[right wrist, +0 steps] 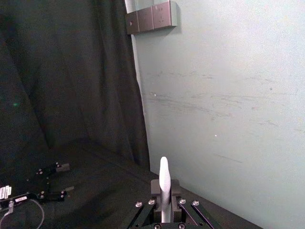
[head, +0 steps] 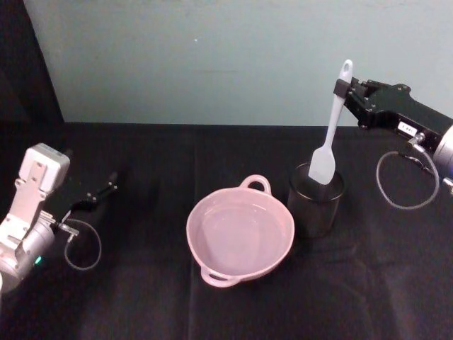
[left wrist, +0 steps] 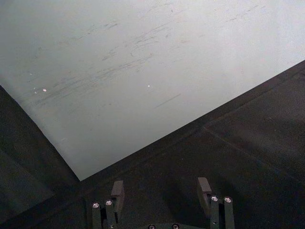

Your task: Use the one hand to pick up the spoon and stir the clear water in the bowl.

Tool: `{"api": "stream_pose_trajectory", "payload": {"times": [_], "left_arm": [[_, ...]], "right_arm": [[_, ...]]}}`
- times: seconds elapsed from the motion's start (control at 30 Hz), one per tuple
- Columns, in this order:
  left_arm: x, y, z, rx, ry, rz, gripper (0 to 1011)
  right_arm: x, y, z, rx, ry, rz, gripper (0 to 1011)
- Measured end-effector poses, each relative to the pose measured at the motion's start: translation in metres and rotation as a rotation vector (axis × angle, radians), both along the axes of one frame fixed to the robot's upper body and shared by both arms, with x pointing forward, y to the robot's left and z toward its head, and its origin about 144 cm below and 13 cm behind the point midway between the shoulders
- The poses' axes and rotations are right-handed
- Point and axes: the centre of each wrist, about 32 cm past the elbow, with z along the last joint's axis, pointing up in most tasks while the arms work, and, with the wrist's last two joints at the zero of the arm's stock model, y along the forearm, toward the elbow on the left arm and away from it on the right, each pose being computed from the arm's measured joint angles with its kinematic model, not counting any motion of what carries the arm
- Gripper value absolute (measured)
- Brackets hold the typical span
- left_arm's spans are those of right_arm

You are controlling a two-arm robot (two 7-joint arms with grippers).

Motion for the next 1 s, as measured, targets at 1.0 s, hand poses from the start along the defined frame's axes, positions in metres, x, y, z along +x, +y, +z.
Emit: {"api": "stream_pose_trajectory", "payload": {"times": [1.0], "left_arm": [[0.0, 0.0, 0.0, 0.0, 0.0, 0.0, 1005]], "right_arm": [[0.007, 0.084, -0.033, -0.005, -0.004, 0.231, 121]]}}
